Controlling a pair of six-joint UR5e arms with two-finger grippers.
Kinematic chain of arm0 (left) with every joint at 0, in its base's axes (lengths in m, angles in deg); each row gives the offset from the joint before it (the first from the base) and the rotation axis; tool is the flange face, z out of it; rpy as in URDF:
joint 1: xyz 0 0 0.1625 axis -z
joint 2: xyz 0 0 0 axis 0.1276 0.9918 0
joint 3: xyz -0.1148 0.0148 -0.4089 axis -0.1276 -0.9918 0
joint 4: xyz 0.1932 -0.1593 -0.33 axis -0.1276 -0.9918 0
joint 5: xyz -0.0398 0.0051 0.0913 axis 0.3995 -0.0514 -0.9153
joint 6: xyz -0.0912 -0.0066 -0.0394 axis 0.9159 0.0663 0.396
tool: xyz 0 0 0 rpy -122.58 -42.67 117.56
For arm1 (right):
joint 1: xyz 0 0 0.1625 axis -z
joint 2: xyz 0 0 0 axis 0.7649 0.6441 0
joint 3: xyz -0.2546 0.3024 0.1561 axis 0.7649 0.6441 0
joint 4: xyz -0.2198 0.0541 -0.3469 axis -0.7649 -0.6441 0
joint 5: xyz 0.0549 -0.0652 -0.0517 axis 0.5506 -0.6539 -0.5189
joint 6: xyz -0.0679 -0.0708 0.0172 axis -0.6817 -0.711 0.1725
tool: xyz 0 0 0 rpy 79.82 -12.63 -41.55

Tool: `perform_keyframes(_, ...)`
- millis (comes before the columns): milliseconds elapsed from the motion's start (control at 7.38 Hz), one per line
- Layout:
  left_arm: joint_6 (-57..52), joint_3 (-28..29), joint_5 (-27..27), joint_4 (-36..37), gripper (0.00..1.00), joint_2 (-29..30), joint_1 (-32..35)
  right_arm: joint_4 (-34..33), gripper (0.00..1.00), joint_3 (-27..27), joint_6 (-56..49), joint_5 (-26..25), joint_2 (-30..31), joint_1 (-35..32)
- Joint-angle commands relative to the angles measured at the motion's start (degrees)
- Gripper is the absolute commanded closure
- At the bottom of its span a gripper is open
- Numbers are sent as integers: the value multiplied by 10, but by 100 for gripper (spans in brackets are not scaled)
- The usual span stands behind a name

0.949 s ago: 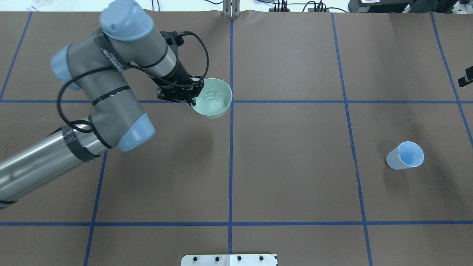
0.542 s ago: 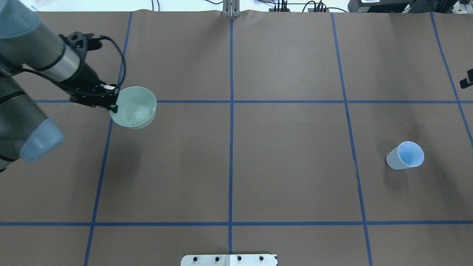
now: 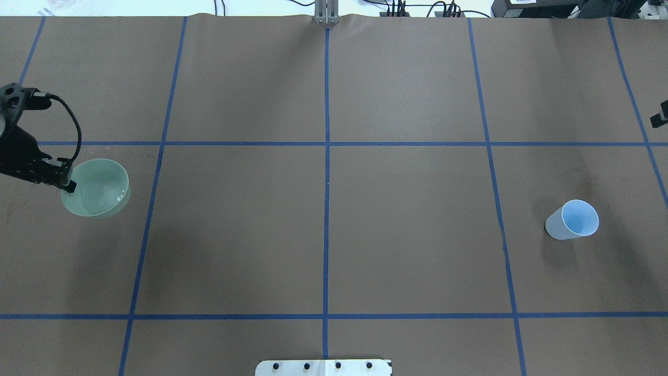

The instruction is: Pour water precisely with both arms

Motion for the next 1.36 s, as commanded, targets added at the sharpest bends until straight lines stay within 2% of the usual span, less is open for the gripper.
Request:
perform_keyframes(0, -7, 60, 0, -109, 100, -44, 4, 1, 0, 0, 1, -1, 0, 0)
perform_keyframes(136, -6, 105, 0, -149, 100, -43, 6, 2, 1, -1, 1, -2, 0, 0)
perform_keyframes(271, -7, 128, 0, -159, 100, -35, 17, 2, 0, -1, 1, -2, -1, 0)
perform_keyframes(1220, -10, 160, -4, -160, 100, -34, 20, 0, 1, 0, 1, -3, -5, 0)
